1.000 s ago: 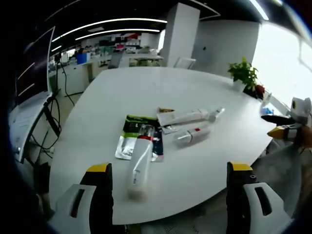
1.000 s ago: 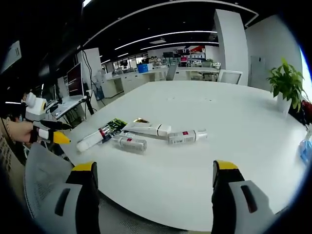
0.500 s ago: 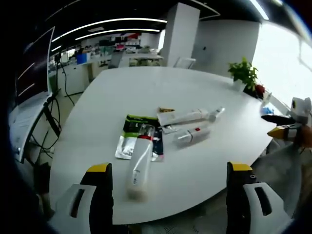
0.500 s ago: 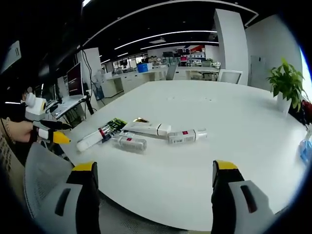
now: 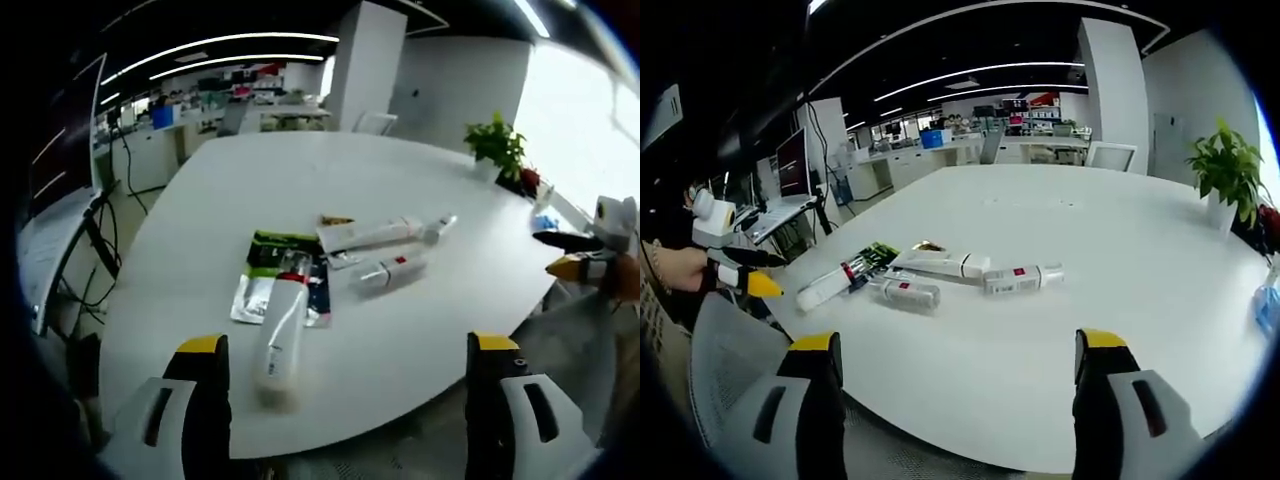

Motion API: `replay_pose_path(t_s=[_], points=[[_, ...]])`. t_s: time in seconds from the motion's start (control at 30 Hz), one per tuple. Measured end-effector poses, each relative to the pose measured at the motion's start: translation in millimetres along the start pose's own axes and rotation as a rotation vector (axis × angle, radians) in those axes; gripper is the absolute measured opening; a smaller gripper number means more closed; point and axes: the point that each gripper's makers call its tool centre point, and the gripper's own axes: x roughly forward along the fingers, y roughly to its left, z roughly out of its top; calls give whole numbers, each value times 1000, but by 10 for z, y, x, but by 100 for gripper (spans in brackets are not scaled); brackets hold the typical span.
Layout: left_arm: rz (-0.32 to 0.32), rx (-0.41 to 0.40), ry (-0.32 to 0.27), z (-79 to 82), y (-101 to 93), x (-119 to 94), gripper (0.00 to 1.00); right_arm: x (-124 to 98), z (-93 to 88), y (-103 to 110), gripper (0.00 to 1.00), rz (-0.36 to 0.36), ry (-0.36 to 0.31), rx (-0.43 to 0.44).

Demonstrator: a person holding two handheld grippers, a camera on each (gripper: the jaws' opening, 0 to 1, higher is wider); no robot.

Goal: Arrange the skincare products in the storage area until every visible bottle or jar stands upright without overlapping.

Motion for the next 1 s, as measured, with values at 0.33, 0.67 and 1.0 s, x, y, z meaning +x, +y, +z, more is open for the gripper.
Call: replay_pose_path(t_s=[0.33, 0.67, 1.0], points=[[-1, 28, 121, -68, 144, 159, 92, -2, 6, -8, 96, -8, -7, -16], [-20, 101, 234, 61, 251, 375, 83, -15, 21, -50, 94, -25, -20, -2], [-13, 176, 375, 53, 393, 607, 72, -29, 33, -85, 93, -41, -29, 14]])
